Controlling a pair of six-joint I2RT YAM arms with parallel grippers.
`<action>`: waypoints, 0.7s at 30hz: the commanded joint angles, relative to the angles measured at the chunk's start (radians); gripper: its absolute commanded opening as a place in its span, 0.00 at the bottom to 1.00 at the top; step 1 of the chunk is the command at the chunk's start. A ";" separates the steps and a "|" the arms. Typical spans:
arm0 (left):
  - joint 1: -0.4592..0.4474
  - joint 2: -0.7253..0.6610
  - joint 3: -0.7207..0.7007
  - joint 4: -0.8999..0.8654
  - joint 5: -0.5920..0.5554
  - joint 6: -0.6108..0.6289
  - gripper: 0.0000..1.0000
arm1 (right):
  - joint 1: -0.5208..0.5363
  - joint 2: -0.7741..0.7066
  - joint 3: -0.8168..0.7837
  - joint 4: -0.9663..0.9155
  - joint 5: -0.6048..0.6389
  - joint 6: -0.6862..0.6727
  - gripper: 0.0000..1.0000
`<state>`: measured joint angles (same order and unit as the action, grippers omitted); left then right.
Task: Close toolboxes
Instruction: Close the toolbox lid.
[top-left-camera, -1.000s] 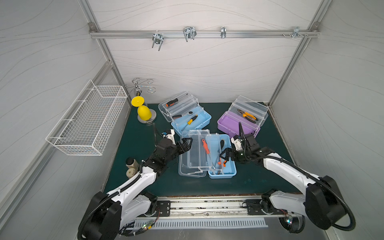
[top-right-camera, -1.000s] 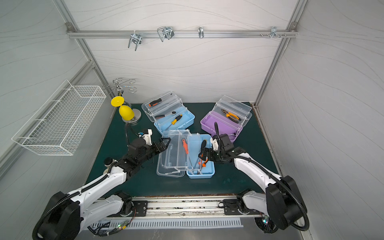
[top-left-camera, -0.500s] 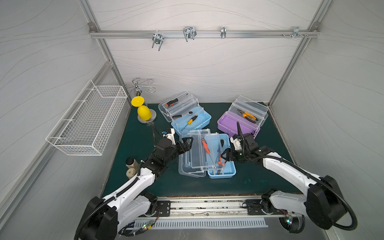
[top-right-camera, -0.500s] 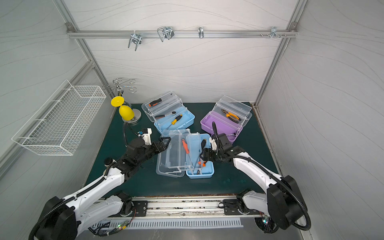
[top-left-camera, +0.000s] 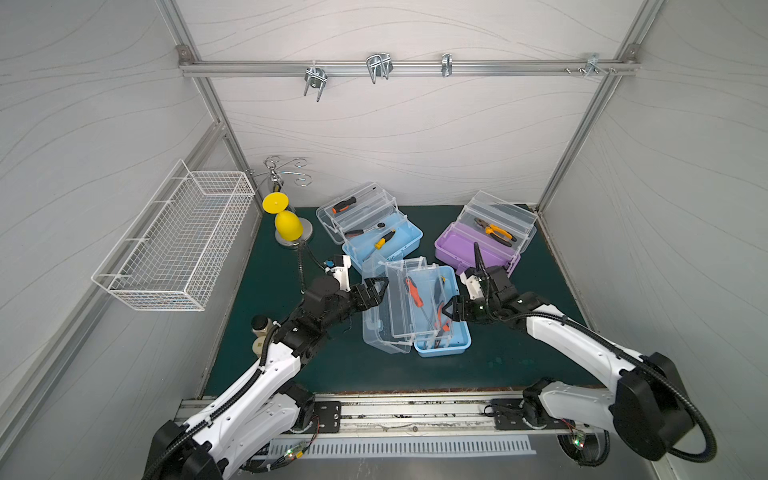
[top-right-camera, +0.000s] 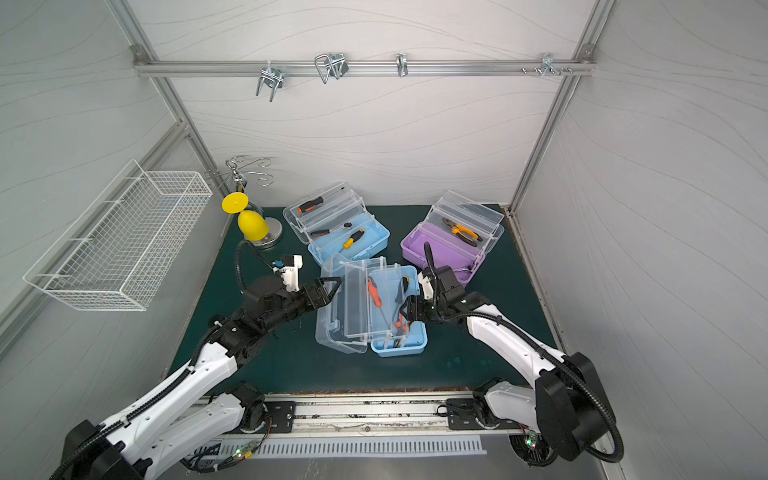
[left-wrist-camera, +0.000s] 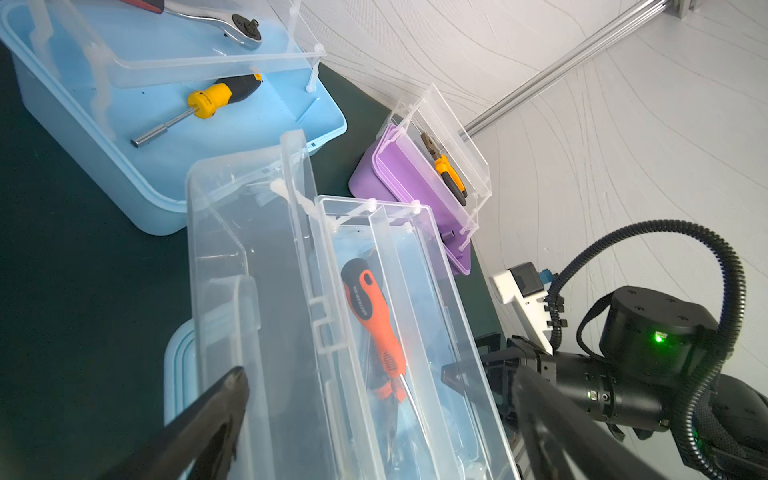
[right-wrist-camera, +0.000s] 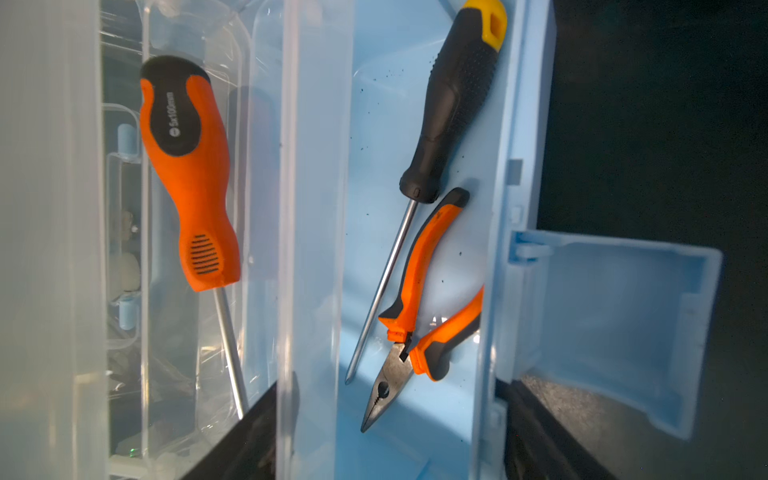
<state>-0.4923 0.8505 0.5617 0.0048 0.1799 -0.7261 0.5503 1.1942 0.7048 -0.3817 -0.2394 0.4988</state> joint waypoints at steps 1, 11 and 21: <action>-0.005 -0.035 0.054 -0.065 -0.039 0.041 1.00 | 0.000 0.007 -0.012 0.002 -0.009 -0.024 0.72; -0.004 -0.021 0.066 -0.067 -0.035 0.057 1.00 | -0.027 0.010 -0.040 0.021 -0.035 -0.025 0.69; -0.067 0.141 0.098 0.131 0.054 -0.009 1.00 | -0.029 0.019 -0.066 0.065 -0.075 -0.010 0.69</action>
<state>-0.5232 0.9646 0.5888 0.0273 0.2111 -0.7162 0.5171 1.1999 0.6590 -0.3355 -0.2565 0.4969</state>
